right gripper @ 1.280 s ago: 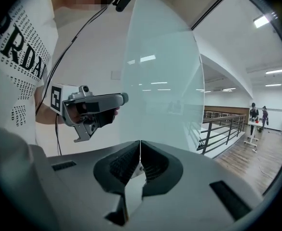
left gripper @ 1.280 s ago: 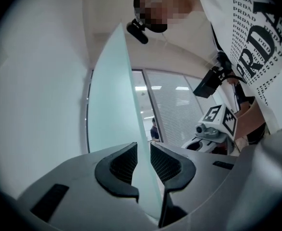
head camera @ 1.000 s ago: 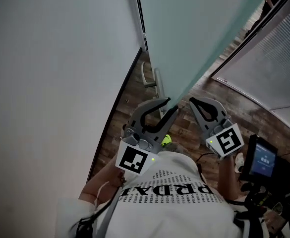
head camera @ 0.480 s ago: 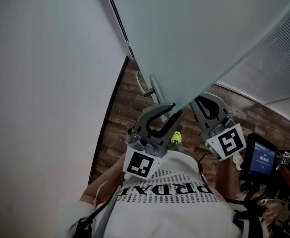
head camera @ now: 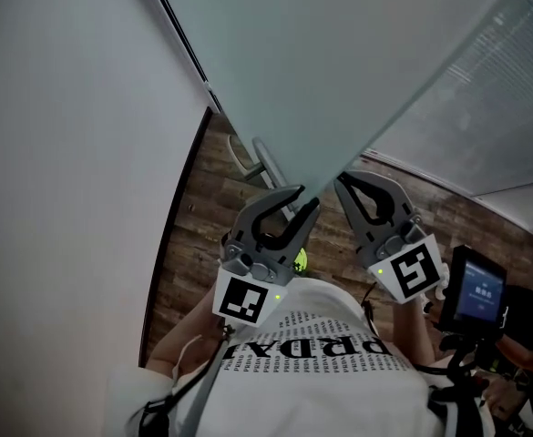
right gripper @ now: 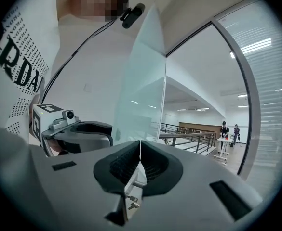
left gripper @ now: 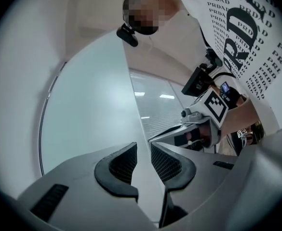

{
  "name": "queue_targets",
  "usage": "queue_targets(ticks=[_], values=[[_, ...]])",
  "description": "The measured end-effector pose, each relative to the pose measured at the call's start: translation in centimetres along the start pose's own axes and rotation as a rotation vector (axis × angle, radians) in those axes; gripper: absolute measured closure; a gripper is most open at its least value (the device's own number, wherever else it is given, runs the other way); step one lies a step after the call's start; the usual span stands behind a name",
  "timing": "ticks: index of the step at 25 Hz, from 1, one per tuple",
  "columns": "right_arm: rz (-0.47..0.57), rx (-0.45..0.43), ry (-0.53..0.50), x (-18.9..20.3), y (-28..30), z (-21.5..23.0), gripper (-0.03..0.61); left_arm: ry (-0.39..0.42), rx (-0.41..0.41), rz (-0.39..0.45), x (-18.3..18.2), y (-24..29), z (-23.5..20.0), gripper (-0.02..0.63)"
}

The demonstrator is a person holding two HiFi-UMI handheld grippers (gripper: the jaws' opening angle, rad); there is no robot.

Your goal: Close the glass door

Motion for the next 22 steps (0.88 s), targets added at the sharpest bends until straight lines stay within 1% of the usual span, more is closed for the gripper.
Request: queue_targets(ticks=[4,10,12,14,15,17,19,22], values=[[-0.006,0.001,0.024,0.4,-0.5,-0.3,0.581,-0.004,0.002,-0.035,0.7,0.7,0.4,0.52],[-0.033,-0.004,0.019,1.0,-0.6,-0.1,0.581,0.003,-0.003,-0.028,1.2,2.1,0.1,0.521],[-0.044,0.002,-0.004,1.2,-0.7,0.7,0.581,0.016,-0.009,-0.012,1.1,3.1,-0.3,0.525],[-0.048,0.013,-0.047,1.8,-0.8,1.6,0.581,0.034,-0.014,-0.001,0.9,3.9,-1.2,0.539],[-0.048,0.018,-0.065,1.9,-0.7,1.9,0.581,0.04,-0.016,0.001,0.9,4.2,-1.7,0.562],[-0.032,0.025,-0.07,0.7,-0.1,1.9,0.581,0.042,-0.014,-0.021,1.3,4.4,-2.5,0.596],[-0.033,0.021,-0.065,0.3,-0.1,1.6,0.581,0.037,-0.016,-0.04,1.5,4.2,-2.5,0.602],[-0.043,0.031,-0.079,0.4,-0.2,1.5,0.581,0.04,-0.027,-0.024,1.5,3.9,-2.6,0.604]])
Point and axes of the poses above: the fingertips, and each gripper's own axes: y forward along the fingers, z to its right, x out of its underside, the point moved 1 cm from there along -y, backward along the fingers, and after that the axes turned 14 degrees about x, right-handed, at the moved point
